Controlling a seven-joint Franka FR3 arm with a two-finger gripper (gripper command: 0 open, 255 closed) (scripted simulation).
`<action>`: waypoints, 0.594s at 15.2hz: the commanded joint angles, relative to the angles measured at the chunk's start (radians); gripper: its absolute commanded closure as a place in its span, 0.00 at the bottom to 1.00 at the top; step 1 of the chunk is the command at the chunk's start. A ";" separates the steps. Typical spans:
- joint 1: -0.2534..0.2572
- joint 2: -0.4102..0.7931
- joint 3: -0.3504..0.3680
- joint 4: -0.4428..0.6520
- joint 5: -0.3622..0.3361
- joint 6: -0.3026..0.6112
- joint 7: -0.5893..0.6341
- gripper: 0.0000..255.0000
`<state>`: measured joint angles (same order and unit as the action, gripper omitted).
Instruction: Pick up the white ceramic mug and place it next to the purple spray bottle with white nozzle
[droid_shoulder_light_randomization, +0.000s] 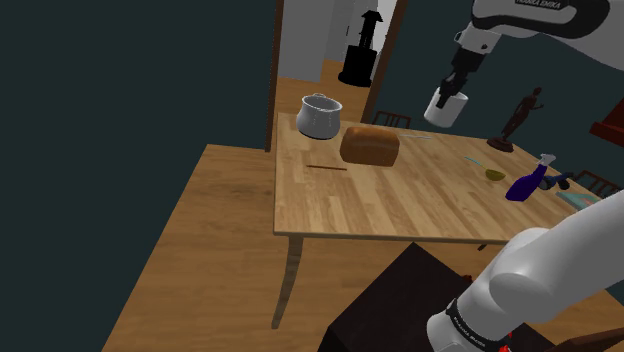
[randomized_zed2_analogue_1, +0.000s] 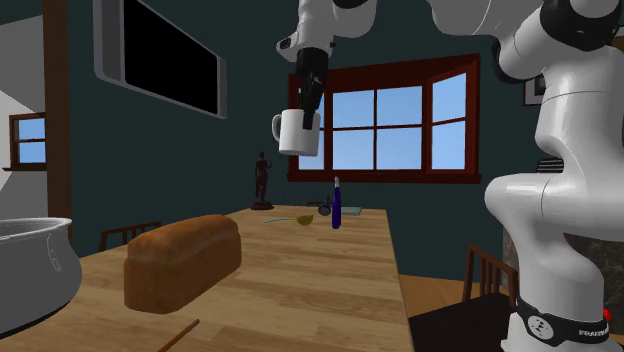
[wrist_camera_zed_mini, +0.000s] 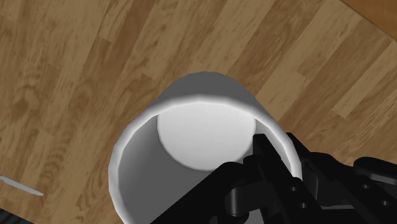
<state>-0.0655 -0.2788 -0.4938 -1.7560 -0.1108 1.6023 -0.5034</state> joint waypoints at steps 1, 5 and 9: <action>-0.016 -0.022 -0.022 -0.014 -0.012 -0.003 -0.036 1.00; -0.048 -0.056 -0.076 -0.028 -0.036 -0.012 -0.120 1.00; -0.077 -0.073 -0.138 -0.024 -0.055 -0.022 -0.210 1.00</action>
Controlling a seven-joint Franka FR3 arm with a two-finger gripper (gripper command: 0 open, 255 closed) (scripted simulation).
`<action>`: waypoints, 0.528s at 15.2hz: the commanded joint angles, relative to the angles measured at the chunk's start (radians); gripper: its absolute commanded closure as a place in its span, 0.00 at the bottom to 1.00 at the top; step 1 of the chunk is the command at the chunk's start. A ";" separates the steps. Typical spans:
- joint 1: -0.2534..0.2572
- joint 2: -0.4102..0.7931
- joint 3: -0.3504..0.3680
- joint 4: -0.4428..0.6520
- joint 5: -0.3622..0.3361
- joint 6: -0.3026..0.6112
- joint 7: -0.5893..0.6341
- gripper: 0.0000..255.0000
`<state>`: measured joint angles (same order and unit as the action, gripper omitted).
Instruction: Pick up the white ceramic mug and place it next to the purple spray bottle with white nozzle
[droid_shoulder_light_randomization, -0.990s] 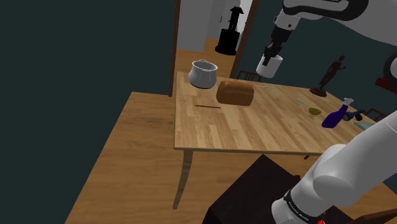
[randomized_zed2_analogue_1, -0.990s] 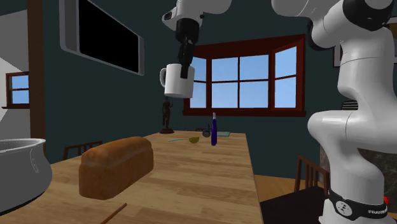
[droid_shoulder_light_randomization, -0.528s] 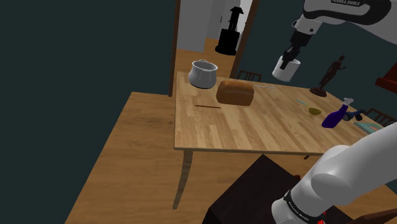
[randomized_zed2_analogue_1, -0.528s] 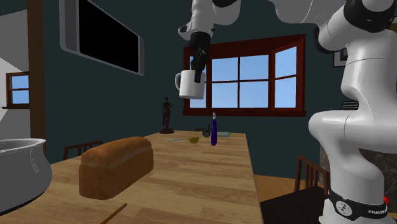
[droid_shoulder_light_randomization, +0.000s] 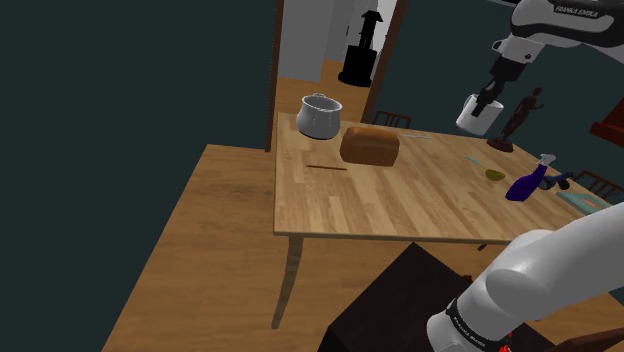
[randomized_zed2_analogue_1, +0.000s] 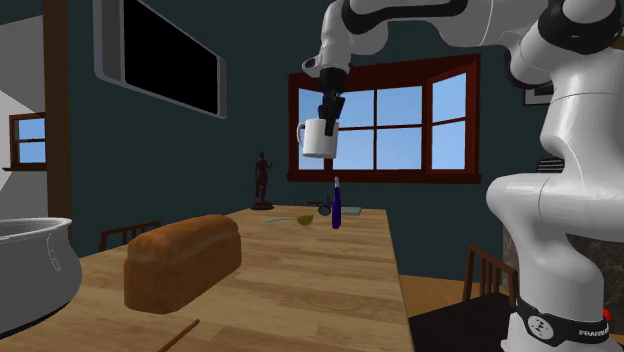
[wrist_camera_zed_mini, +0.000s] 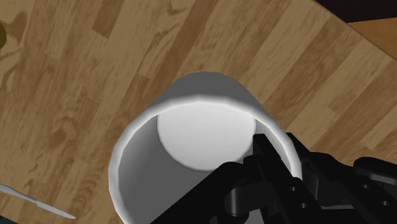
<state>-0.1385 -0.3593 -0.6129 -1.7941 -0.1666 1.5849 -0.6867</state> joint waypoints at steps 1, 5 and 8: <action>-0.011 0.006 -0.036 0.018 -0.003 -0.007 -0.050 1.00; -0.033 0.013 -0.113 0.045 -0.011 -0.016 -0.151 1.00; -0.044 0.033 -0.180 0.078 -0.008 -0.023 -0.233 1.00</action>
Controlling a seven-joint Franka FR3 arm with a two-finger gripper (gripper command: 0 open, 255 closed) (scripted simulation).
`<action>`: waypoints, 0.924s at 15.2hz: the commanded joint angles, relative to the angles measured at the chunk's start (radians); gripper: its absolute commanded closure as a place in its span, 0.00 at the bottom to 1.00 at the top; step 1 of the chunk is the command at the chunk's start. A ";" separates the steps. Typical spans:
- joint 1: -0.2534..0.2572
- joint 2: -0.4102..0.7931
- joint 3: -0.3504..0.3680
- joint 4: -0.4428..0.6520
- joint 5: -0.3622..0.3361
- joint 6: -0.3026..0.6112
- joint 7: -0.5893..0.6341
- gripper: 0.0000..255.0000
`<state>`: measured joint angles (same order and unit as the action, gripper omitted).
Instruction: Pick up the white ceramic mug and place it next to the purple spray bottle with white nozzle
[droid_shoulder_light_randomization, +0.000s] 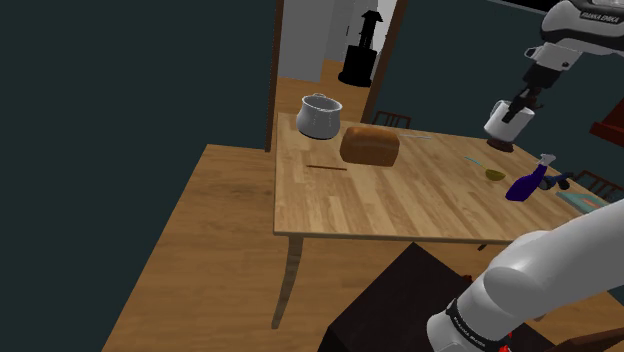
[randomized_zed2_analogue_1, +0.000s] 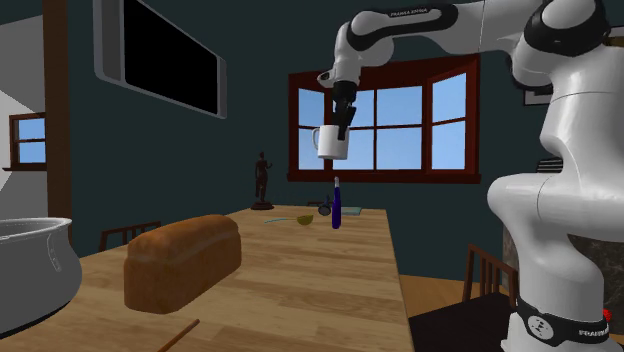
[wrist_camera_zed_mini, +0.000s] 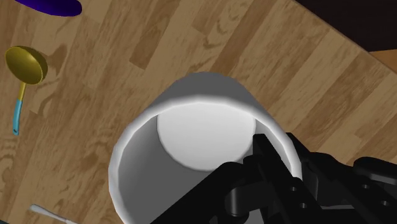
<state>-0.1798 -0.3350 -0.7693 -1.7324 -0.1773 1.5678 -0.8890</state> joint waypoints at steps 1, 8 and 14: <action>-0.006 0.019 -0.048 0.029 0.006 -0.007 -0.059 1.00; -0.010 0.157 -0.275 0.158 0.098 -0.023 -0.301 1.00; -0.162 0.517 -0.519 0.340 0.445 -0.093 -0.658 1.00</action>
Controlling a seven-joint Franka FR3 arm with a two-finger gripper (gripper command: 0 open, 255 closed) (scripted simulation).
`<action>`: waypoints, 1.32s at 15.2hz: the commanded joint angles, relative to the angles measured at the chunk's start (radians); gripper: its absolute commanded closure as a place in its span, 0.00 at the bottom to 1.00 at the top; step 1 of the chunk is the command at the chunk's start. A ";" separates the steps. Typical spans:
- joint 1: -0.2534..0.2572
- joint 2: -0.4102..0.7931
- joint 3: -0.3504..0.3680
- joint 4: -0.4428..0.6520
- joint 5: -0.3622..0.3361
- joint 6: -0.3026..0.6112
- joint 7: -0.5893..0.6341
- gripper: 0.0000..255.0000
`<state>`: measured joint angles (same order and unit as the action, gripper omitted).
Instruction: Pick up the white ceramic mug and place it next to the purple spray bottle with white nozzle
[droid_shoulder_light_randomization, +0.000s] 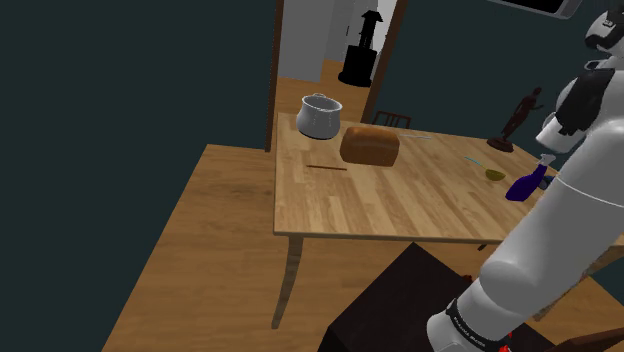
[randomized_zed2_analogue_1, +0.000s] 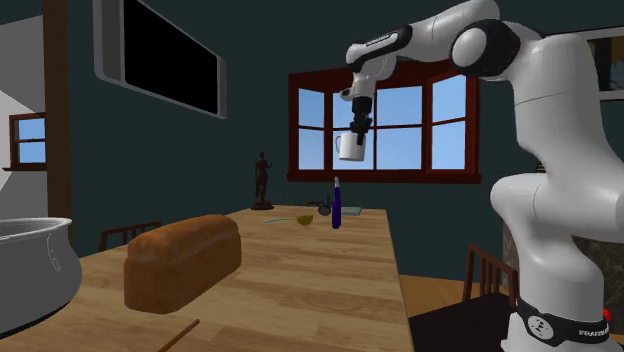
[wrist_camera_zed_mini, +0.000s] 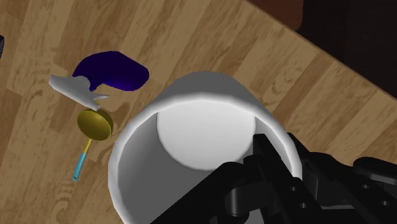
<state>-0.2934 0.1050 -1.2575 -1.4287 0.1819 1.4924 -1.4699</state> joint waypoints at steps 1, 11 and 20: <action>-0.134 0.131 -0.009 0.076 0.138 -0.039 -0.124 1.00; -0.526 0.356 0.111 0.272 0.340 -0.108 -0.301 1.00; -0.410 0.313 0.076 0.070 0.298 0.044 -0.315 1.00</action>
<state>-0.7182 0.4233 -1.1773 -1.3349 0.4848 1.5169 -1.7852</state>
